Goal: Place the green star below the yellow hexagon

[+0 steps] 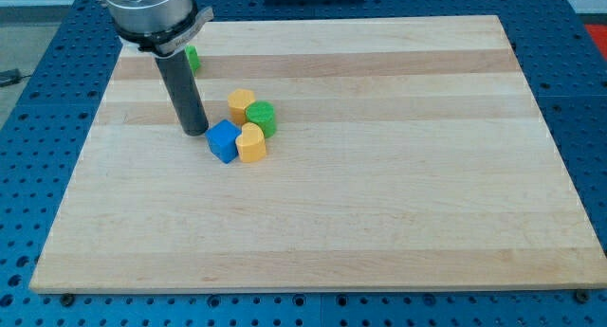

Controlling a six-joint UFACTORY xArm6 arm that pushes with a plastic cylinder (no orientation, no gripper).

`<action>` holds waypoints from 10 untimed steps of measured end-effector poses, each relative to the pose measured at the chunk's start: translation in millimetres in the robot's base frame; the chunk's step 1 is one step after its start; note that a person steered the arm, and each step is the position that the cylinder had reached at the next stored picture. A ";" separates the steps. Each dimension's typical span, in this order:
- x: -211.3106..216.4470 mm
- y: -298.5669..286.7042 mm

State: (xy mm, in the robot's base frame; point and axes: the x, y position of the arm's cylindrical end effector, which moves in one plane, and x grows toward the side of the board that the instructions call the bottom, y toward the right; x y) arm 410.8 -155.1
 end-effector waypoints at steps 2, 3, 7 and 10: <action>-63.4 20.1; -94.9 22.1; -168.7 -59.5; -122.8 -81.6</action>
State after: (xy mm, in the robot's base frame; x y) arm 288.0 -236.6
